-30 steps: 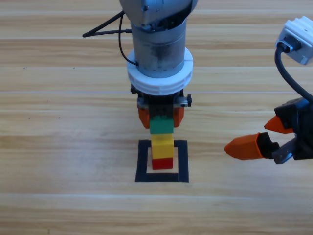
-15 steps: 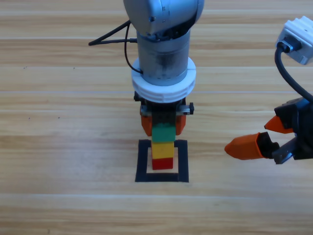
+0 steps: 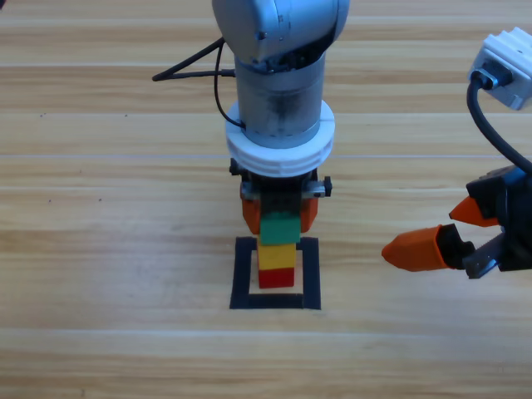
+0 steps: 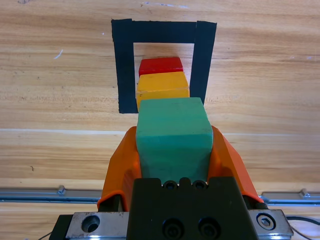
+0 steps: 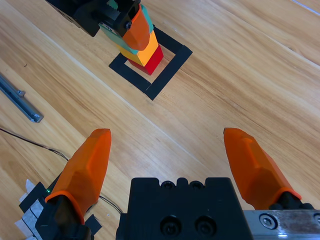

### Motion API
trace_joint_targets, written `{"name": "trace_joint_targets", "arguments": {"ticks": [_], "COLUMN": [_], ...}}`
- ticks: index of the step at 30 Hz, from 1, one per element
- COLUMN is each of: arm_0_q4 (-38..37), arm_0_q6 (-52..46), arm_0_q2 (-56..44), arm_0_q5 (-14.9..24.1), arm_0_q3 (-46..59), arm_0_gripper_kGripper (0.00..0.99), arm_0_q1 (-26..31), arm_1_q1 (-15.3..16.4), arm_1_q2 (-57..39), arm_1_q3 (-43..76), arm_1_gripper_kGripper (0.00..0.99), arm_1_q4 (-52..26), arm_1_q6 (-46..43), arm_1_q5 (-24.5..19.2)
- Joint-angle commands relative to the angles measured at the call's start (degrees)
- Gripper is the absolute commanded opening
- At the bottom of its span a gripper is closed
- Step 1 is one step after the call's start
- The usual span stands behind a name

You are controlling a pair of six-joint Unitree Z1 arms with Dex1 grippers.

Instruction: Stack the blocks in the rectangular block: red at the bottom, yellow in the middle, green on top

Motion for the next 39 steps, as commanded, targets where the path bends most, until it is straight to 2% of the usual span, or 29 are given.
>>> {"name": "trace_joint_targets", "arguments": {"ticks": [1, 16, 39], "arm_0_q4": [0.4, 0.5, 0.5], "arm_0_q6": [-2.7, -5.6, -2.7], "arm_0_q2": [2.6, 1.5, 2.0], "arm_0_q5": [-0.5, -0.1, 0.0], "arm_0_q3": [-1.2, 0.1, 1.0], "arm_0_gripper_kGripper": [0.112, 0.112, 0.11], "arm_0_q1": [-0.2, 0.3, 1.5], "arm_1_q1": [-1.5, -1.5, -1.5], "arm_1_q2": [2.6, 2.7, 2.7], "arm_1_q3": [1.4, 1.5, 1.5], "arm_1_gripper_kGripper": [0.99, 0.99, 0.99], "arm_1_q4": [-1.3, -1.3, -1.3], "arm_1_q6": [0.1, 0.1, 0.1], "arm_1_q5": [0.7, 0.8, 0.9]}}
